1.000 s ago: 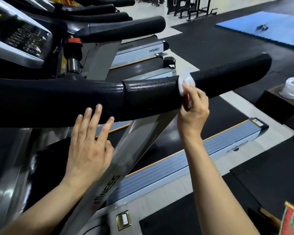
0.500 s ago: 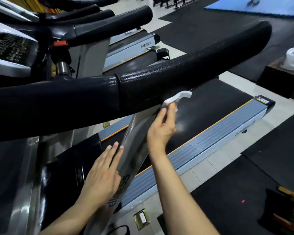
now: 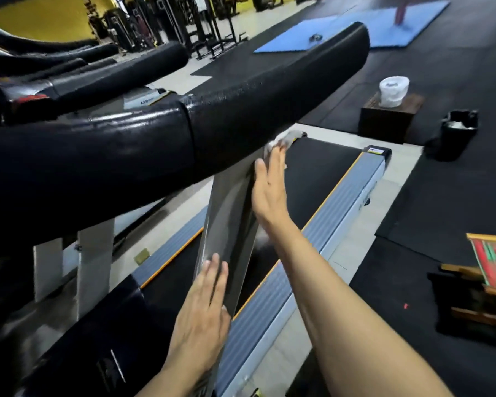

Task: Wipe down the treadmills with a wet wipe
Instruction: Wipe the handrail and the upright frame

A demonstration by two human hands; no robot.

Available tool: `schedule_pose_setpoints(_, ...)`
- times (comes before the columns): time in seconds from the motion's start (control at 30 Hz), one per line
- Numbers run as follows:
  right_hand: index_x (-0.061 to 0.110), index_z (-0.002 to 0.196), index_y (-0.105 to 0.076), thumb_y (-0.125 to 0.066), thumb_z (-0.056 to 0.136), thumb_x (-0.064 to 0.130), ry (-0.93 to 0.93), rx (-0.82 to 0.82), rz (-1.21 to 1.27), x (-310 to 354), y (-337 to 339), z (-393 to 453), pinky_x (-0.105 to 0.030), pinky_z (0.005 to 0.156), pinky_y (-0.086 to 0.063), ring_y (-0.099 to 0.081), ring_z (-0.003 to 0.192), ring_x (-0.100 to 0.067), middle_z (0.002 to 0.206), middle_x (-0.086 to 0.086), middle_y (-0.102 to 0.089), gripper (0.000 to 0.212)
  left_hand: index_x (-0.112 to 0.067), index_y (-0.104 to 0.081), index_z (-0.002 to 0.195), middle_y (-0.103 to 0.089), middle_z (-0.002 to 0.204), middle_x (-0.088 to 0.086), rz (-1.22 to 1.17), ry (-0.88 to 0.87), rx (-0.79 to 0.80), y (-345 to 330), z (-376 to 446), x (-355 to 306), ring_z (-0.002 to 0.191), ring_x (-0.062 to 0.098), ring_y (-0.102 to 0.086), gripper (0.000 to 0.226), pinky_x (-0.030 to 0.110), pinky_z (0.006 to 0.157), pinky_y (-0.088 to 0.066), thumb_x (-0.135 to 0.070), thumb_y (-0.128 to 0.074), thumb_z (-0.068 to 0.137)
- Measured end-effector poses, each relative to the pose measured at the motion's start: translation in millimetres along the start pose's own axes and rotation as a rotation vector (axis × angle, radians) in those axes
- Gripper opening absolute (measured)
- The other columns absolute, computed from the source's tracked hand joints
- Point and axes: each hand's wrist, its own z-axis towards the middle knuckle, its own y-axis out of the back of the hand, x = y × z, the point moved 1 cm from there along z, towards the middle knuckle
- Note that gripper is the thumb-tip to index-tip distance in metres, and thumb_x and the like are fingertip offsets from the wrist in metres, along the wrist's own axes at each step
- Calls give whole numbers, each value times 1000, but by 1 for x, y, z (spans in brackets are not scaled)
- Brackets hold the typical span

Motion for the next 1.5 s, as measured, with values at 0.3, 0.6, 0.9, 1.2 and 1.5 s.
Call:
schedule_pose_setpoints(0.3,19,160,-14,-45,106,20,326,184,-229,0,-6,-73,-30,126,-9,5,155,-9,169,1,2,62,-3,-11,161,-3,171,14,-26,88,-97,-23,6,16,157,30,-12,77,42,117,-25,-21,-36,90)
schedule_pose_setpoints(0.6,2,146,-48,-46,105,20,938,210,-550,-29,-10,-71,-52,120,-27,-23,152,-32,159,-17,-34,45,-6,-13,161,-10,169,16,50,139,-341,-61,15,15,156,32,-16,74,42,121,-26,-25,-44,96)
schedule_pose_setpoints(0.9,4,92,-68,-49,97,17,1296,342,-550,-29,-31,-65,-43,109,-35,-58,101,-36,99,-14,-66,23,-2,-29,153,-23,163,19,128,157,-668,-91,34,23,149,35,-26,63,33,125,-14,-26,-43,97)
schedule_pose_setpoints(1.2,2,125,-64,-48,102,16,1165,-23,-319,-38,-25,-17,-49,120,-28,-38,144,-30,144,-15,-53,31,1,-23,158,-17,168,18,340,136,-782,-104,41,27,155,32,-21,67,45,119,-29,-23,-43,98)
schedule_pose_setpoints(1.5,15,155,-35,-41,106,20,1097,152,-117,-136,-26,-85,-41,126,-14,-9,155,-16,166,-5,-19,49,-1,-21,159,-13,169,17,403,111,-884,-114,43,28,155,31,-22,67,51,117,-38,-19,-43,98)
